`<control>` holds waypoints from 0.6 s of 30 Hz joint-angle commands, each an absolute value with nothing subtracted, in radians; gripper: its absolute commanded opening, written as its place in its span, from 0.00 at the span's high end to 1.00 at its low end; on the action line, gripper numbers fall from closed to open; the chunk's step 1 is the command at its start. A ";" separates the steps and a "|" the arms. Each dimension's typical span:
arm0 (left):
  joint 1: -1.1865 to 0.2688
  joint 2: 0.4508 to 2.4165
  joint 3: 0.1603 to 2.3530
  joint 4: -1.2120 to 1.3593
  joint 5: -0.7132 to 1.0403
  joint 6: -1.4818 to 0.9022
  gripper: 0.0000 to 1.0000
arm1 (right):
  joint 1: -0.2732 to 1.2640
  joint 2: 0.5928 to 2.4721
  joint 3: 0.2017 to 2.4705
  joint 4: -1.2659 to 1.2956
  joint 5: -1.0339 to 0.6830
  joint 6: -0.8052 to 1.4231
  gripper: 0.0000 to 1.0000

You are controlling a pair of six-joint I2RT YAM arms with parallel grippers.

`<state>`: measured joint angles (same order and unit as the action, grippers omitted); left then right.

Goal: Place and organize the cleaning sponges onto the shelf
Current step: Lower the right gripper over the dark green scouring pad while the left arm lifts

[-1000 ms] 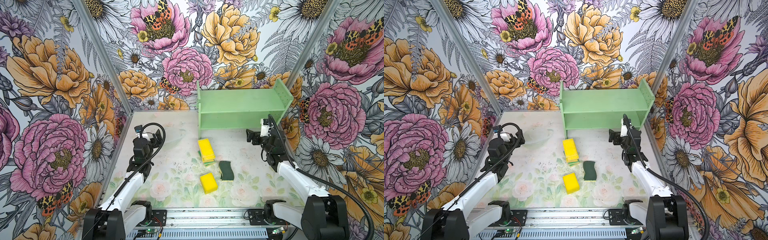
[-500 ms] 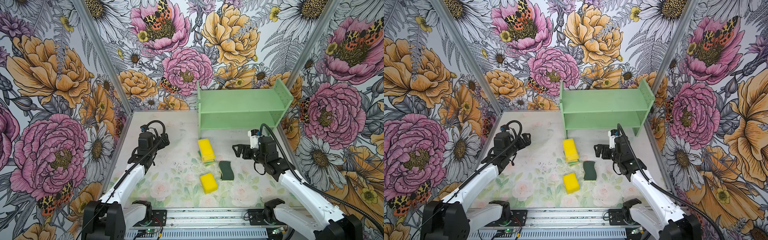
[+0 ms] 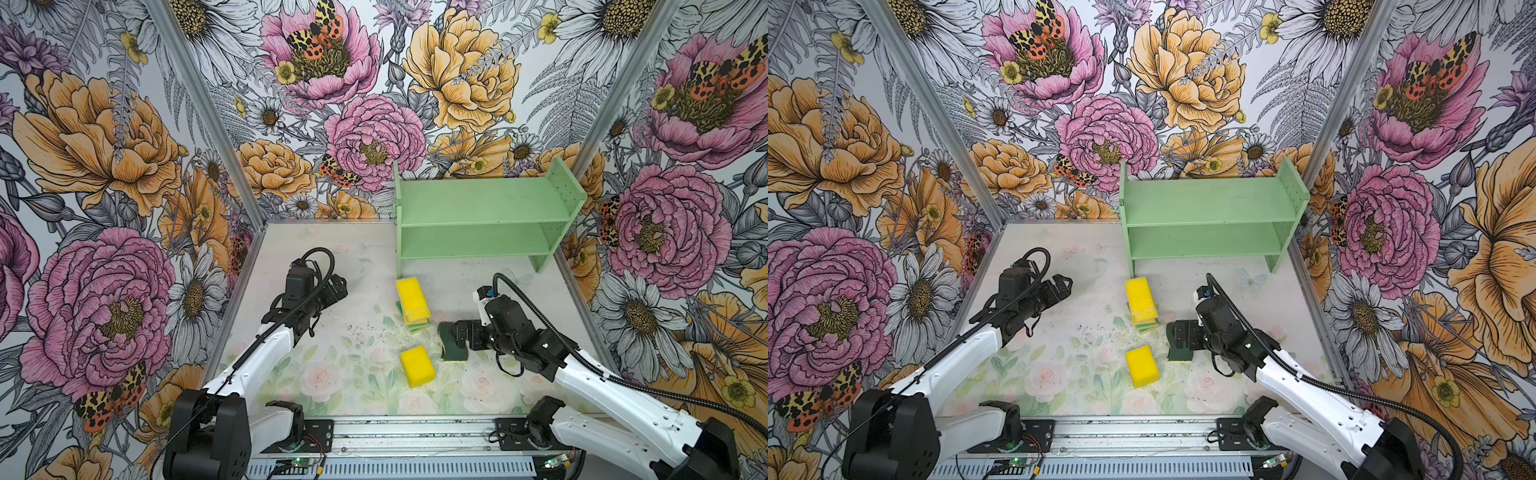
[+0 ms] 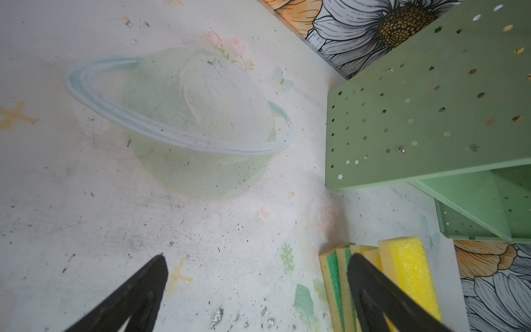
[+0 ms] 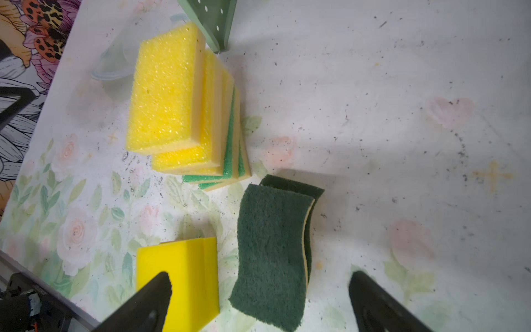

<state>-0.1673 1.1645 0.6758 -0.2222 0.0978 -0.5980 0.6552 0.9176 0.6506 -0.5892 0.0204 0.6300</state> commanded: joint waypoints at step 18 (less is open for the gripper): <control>-0.183 1.191 0.696 -0.268 0.089 -0.609 0.01 | 0.831 1.097 0.620 -0.601 0.137 0.747 0.05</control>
